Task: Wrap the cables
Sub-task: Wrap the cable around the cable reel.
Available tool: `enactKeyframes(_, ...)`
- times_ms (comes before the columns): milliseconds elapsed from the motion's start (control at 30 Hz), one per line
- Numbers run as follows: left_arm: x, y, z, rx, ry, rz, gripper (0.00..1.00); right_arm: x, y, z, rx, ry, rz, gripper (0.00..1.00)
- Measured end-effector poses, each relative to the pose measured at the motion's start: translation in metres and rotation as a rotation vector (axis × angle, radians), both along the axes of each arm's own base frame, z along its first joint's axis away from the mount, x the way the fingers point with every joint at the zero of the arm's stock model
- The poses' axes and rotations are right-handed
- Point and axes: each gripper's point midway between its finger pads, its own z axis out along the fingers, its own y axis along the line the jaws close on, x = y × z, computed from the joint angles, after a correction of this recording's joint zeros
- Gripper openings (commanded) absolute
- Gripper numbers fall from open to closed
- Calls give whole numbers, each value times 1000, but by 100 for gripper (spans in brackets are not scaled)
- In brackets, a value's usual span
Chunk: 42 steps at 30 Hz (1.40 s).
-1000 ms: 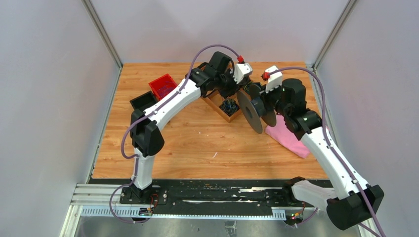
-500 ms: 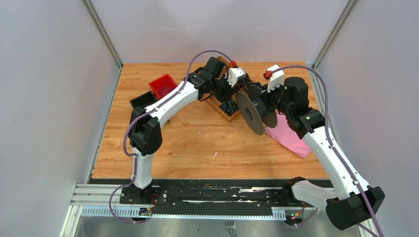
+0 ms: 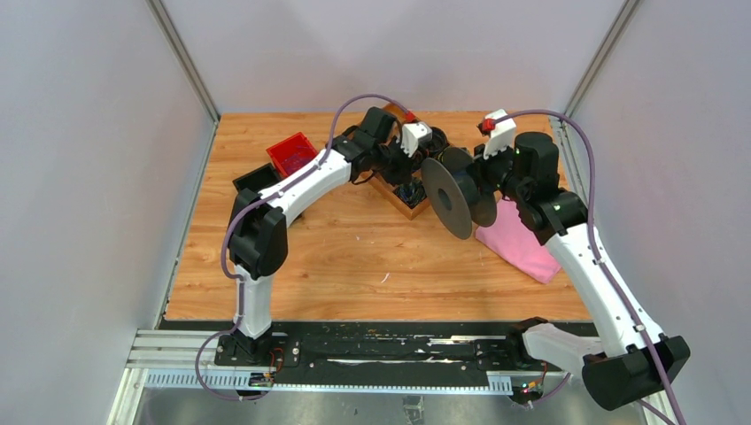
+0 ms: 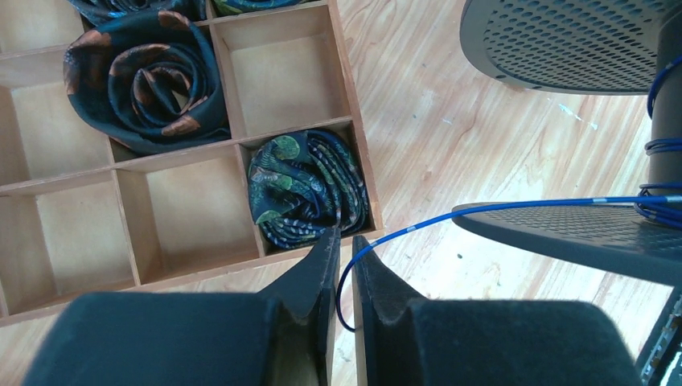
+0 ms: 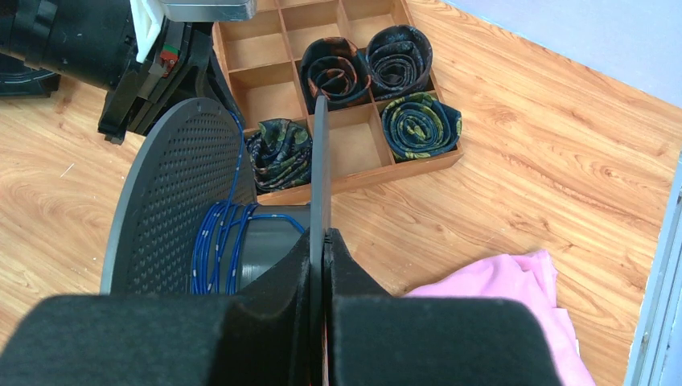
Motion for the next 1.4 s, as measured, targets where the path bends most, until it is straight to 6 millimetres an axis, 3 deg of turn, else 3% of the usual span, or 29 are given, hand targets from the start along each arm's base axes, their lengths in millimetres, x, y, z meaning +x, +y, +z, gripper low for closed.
enactKeyframes(333, -9, -5, -6, -49, 25, -17, 10, 1, 2, 8, 14, -3, 2, 1)
enactKeyframes(567, -6, -9, 3, -82, 12, -15, 8, 4, -2, 6, 13, 6, -31, 1)
enactKeyframes(900, -2, -18, 15, -150, -3, -20, 22, 10, 3, 5, 41, 38, -40, 1)
enactKeyframes(1133, -6, -15, 11, -152, 6, -30, 23, 9, 2, 5, 41, 41, -40, 1)
enactKeyframes(1400, -5, -9, 11, -165, 14, -33, 32, 9, 2, 5, 40, 40, -40, 1)
